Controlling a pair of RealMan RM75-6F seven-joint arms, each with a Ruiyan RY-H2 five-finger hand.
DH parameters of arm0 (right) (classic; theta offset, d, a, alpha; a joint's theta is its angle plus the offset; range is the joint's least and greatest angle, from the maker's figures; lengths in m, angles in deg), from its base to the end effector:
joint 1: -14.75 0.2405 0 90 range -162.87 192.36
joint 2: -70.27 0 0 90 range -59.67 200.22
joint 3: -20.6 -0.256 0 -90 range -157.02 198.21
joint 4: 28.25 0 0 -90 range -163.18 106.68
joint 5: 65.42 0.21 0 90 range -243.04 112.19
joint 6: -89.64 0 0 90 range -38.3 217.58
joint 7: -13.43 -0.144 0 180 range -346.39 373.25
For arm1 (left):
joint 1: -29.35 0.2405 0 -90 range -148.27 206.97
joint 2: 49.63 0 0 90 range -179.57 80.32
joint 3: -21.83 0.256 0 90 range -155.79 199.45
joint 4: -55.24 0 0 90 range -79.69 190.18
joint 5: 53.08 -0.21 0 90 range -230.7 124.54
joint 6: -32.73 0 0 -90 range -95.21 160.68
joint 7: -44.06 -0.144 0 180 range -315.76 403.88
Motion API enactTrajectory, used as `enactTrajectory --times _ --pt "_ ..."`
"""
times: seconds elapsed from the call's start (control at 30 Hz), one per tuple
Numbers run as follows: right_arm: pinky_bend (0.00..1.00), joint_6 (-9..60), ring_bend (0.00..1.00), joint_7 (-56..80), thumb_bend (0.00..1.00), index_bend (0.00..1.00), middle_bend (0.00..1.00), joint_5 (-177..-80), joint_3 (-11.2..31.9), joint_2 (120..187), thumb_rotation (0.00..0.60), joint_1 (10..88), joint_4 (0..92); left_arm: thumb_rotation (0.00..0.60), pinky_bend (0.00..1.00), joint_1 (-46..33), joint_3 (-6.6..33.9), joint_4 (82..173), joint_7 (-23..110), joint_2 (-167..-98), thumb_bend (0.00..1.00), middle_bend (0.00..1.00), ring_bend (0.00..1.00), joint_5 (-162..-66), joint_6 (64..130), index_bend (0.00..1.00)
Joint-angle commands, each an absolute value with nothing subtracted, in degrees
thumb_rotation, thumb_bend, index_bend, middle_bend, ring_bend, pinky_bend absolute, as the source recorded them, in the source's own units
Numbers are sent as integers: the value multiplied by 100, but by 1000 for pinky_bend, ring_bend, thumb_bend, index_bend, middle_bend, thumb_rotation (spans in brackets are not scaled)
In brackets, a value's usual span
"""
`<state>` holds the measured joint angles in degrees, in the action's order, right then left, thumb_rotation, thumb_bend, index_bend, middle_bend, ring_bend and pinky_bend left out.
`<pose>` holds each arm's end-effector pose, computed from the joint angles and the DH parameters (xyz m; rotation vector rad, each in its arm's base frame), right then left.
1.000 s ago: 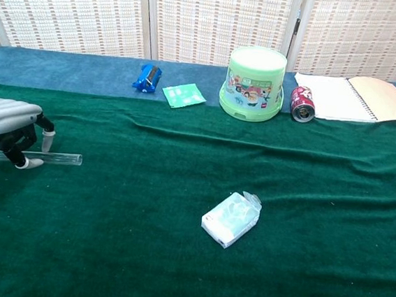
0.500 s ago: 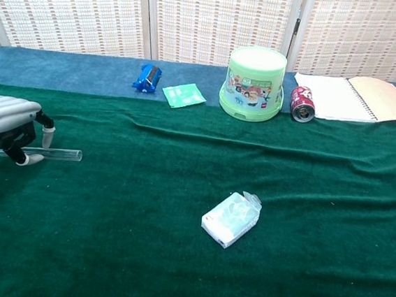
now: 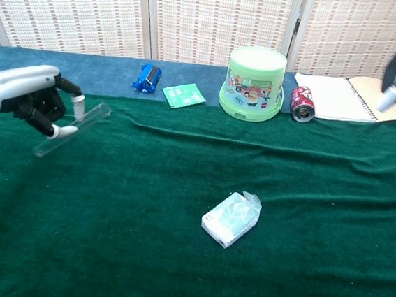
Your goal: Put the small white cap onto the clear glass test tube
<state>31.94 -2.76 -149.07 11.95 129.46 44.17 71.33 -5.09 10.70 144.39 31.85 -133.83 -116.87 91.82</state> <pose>-0.2036 -0.3013 0.1274 1.7517 -1.1847 1.1294 -0.1872 0.3265 0.0172 -1.6665 -1.1329 -0.9881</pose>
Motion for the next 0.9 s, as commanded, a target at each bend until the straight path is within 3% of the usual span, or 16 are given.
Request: enactTrajectory --times 0.03,0.4,0.9 --pt "1000 3318 1000 -389 647 699 952 -15086 1032 12869 600 4683 7387 600 878 -562 932 14818 3637 -13237 483 910 866 -11852 9053 679" --pt "1000 3767 1000 -190 647 711 957 -14961 635 13011 600 5426 7915 600 878 -805 767 15414 4248 -13268 492 910 866 -11883 8739 688" --pt "1000 4234 1000 944 649 723 963 -14289 406 13508 600 6229 8135 600 878 -1226 660 15590 3933 -13585 493 910 865 -11464 8644 688"
